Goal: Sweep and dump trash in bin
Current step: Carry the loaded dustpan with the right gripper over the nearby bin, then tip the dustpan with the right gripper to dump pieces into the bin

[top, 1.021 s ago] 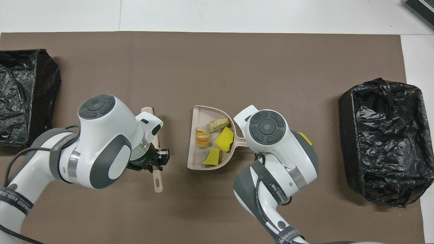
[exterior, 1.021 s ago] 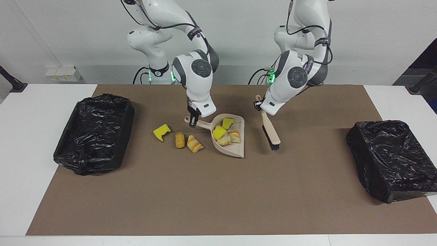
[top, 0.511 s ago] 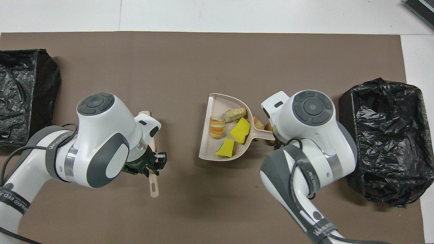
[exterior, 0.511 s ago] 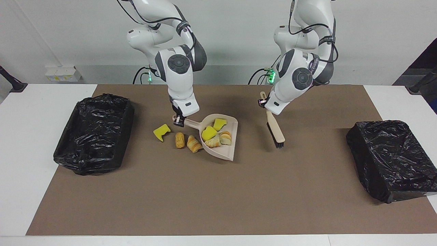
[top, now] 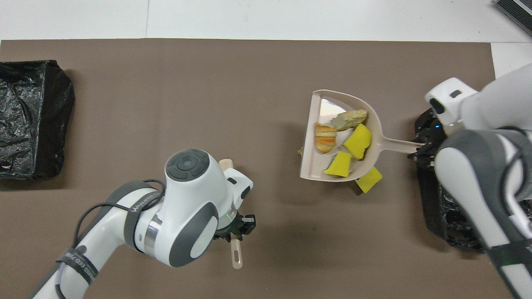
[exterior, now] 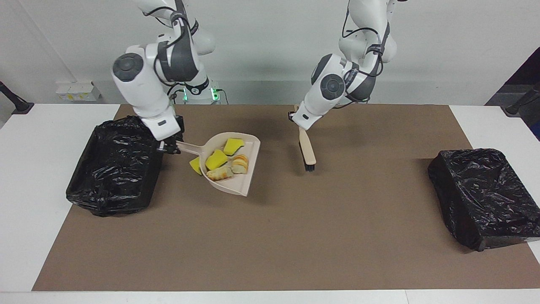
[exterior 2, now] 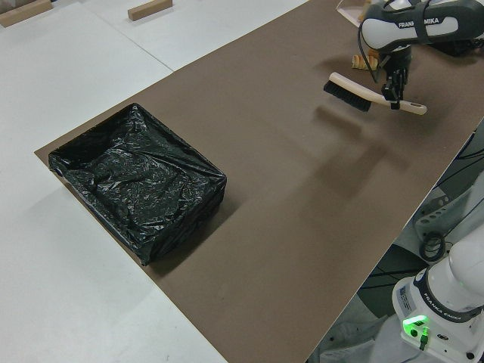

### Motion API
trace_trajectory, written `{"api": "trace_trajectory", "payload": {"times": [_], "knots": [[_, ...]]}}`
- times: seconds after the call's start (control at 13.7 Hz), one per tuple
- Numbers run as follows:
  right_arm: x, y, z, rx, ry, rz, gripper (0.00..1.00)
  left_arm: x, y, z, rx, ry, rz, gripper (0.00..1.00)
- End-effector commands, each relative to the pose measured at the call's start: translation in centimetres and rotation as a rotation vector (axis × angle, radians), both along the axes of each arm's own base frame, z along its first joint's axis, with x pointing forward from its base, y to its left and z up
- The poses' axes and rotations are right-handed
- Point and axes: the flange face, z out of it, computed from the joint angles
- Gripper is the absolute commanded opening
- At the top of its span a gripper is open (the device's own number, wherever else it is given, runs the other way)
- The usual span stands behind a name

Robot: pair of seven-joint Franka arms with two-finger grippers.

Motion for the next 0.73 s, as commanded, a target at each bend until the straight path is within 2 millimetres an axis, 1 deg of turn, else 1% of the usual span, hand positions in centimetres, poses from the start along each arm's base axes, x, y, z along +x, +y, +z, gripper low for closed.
{"api": "trace_trajectory", "payload": {"times": [0.0,0.07,0.15,0.22,0.36,0.44,0.51,0.58,0.66], "knots": [[-0.6,-9.4,2.0,0.052,-0.005,0.024,0.00,-3.9,-0.9,-0.2,0.005,0.007,0.037,0.00],[-1.2,-13.5,2.7,0.041,-0.021,0.045,0.00,-5.3,-0.8,-0.3,0.001,0.018,0.042,0.00],[-2.0,-16.8,3.2,0.029,-0.031,0.070,0.00,-7.0,-1.1,-0.6,0.004,0.019,0.021,0.00],[-2.9,-19.6,3.2,-0.013,-0.018,0.095,0.00,-7.9,-0.3,-1.3,0.009,0.013,0.026,0.00],[-5.0,-24.9,3.4,-0.114,0.021,0.094,0.00,-8.8,1.2,-2.6,0.001,-0.028,0.056,0.00],[-5.4,-26.7,3.6,-0.150,0.028,0.123,0.00,-9.0,1.2,-2.7,-0.012,-0.020,0.074,0.00],[-5.0,-28.3,3.5,-0.183,0.030,0.141,0.00,-9.3,1.0,-2.8,-0.016,-0.018,0.067,0.00],[-4.7,-29.2,3.9,-0.257,0.031,0.162,0.00,-9.6,1.0,-3.1,-0.013,-0.014,0.061,0.00],[-4.1,-29.1,4.1,-0.356,0.044,0.203,0.00,-9.6,1.1,-3.5,-0.013,-0.010,0.065,0.00]]}}
